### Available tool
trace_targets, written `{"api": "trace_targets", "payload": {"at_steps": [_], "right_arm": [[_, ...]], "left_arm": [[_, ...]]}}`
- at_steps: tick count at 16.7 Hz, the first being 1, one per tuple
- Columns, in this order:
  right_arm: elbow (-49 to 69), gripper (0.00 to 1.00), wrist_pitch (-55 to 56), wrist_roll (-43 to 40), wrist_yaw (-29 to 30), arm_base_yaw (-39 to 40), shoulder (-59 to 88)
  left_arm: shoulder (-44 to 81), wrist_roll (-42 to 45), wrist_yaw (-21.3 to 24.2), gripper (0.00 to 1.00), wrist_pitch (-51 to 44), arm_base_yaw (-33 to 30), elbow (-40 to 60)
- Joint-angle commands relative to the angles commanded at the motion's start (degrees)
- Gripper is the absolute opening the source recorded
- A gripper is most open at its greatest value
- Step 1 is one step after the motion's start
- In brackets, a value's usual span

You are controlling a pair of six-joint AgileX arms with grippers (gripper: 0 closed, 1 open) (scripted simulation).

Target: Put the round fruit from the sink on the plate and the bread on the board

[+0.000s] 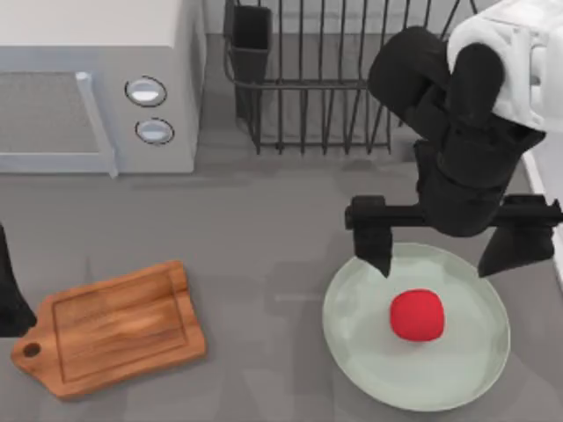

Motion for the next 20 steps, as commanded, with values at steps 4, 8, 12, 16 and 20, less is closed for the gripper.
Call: {"api": "trace_targets", "payload": {"at_steps": [4, 8, 12, 16, 20], "right_arm": [[0.0, 1.00, 0.0, 0.0, 0.0, -0.1, 0.0], [-2.8, 1.00, 2.6, -1.4, 0.0, -1.4, -2.9], [-13.0, 1.00, 11.2, -5.9, 0.0, -5.8, -15.0], [-28.4, 1.00, 23.9, -12.5, 0.0, -12.3, -35.9], [-46.9, 1.00, 39.1, -20.4, 0.0, -20.0, -61.6]], "left_arm": [[0.0, 0.0, 0.0, 1.00, 0.0, 0.0, 0.0], [0.0, 0.0, 0.0, 1.00, 0.0, 0.0, 0.0], [0.0, 0.0, 0.0, 1.00, 0.0, 0.0, 0.0], [0.0, 0.0, 0.0, 1.00, 0.0, 0.0, 0.0], [0.0, 0.0, 0.0, 1.00, 0.0, 0.0, 0.0]]}}
